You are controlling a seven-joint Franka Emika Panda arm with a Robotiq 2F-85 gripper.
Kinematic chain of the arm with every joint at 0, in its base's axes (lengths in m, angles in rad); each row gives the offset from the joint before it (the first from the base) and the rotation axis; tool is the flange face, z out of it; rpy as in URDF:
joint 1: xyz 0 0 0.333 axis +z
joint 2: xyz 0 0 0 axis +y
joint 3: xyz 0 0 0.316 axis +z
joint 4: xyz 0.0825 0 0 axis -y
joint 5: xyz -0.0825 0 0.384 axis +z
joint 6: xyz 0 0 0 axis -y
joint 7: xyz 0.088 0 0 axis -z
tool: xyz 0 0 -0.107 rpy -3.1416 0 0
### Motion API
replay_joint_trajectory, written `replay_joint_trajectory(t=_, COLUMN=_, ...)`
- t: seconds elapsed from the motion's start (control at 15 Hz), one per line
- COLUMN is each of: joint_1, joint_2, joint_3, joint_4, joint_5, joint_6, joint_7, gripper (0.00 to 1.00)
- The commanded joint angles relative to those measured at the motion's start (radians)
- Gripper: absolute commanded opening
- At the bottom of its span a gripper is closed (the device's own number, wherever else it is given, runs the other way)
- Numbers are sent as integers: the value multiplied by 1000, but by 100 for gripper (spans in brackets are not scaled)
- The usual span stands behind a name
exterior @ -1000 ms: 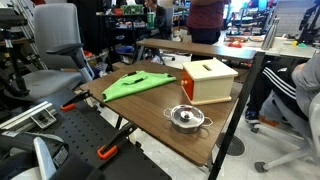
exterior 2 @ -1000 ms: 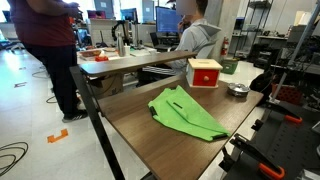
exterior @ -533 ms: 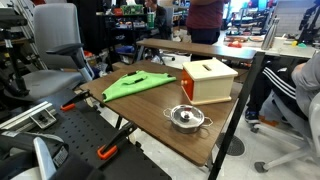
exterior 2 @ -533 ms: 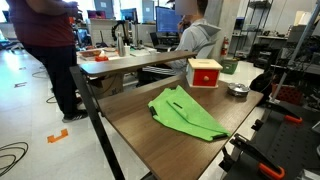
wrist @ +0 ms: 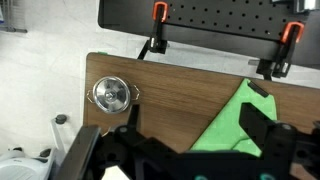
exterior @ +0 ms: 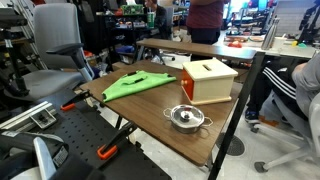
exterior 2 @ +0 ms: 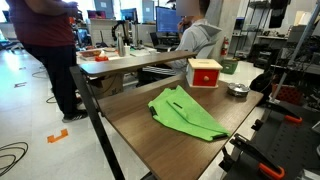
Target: Fold the green towel from bottom to top
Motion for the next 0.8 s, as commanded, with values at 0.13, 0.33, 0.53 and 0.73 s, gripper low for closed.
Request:
replay_joint_trajectory(t=0.13, joint_1=26, joint_2=196, joint_3=6, joint_4=42, joint_5=-180, joint_6=112, joint_7=-110, gripper=100)
replay_joint_trajectory(t=0.33, joint_1=40, joint_2=243, joint_3=-6, joint_4=15, joint_5=-228, joint_6=220, joint_7=-204, gripper=100)
replay_joint_trajectory(t=0.53, joint_1=44, joint_2=306, joint_3=-17, joint_4=27, joint_5=-153, joint_6=310, joint_7=-351, gripper=100)
replay_joint_trajectory(t=0.73, joint_1=43, joint_2=370, joint_3=-15, joint_4=34, joint_5=-25, joint_6=376, joint_7=-559, gripper=100)
